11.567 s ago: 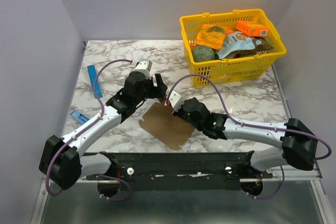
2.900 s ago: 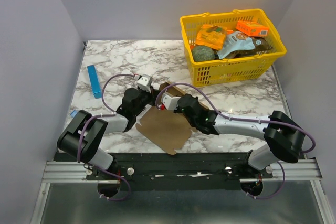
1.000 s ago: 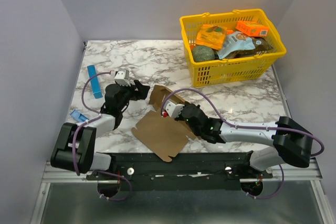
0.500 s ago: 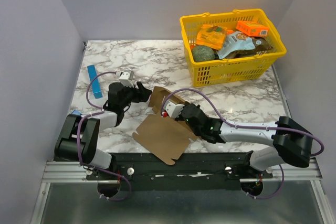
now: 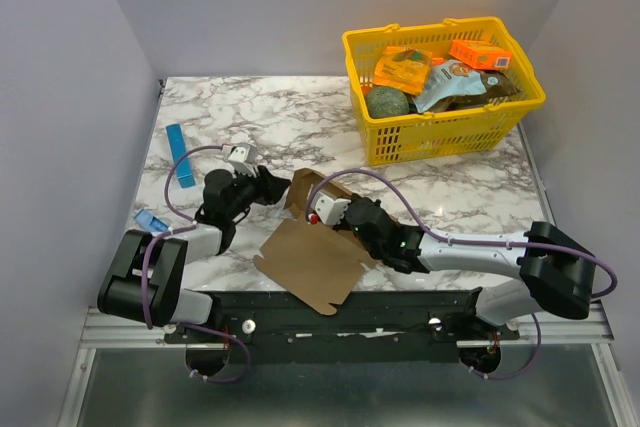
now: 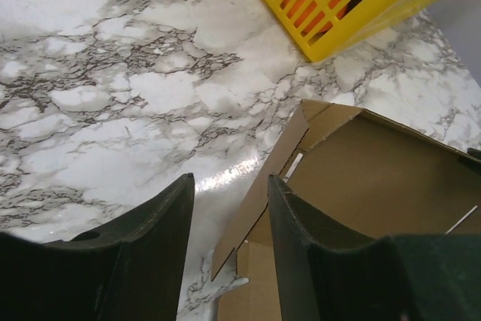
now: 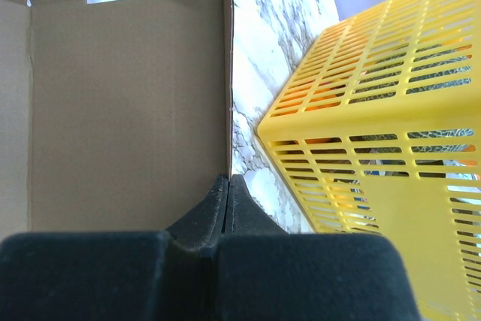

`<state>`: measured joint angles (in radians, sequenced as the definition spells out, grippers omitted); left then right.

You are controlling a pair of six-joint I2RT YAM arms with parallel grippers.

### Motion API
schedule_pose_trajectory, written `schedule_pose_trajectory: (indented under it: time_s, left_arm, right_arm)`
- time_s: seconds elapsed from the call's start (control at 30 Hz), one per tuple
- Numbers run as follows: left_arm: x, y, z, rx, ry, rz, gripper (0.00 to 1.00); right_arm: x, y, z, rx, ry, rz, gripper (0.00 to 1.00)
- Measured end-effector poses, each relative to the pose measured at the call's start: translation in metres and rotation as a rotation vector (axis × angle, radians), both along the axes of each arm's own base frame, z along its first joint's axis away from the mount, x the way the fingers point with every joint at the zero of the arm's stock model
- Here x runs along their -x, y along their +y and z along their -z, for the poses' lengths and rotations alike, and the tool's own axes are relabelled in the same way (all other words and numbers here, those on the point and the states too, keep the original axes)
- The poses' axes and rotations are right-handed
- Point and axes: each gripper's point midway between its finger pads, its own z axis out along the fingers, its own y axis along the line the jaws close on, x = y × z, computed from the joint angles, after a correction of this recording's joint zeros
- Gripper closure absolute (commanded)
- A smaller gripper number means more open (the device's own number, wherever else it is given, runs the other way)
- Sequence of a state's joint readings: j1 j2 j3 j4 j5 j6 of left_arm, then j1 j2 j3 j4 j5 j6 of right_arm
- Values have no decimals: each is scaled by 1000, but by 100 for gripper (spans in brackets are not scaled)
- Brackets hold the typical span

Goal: Fold the paper box

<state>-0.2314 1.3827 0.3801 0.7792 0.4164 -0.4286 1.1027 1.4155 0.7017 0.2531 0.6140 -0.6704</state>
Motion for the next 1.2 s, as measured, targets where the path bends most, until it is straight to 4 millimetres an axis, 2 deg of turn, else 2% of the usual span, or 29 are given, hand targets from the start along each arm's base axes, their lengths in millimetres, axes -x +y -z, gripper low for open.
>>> schedule_pose_trajectory:
  time_s: [0.9, 1.2]
  left_arm:
    - [35, -47, -7, 61, -26, 212, 67]
    - [42, -58, -5, 36, -36, 242, 69]
  right_arm:
    - [0, 0, 0, 12, -4, -5, 99]
    - [0, 0, 0, 18, -4, -11, 99]
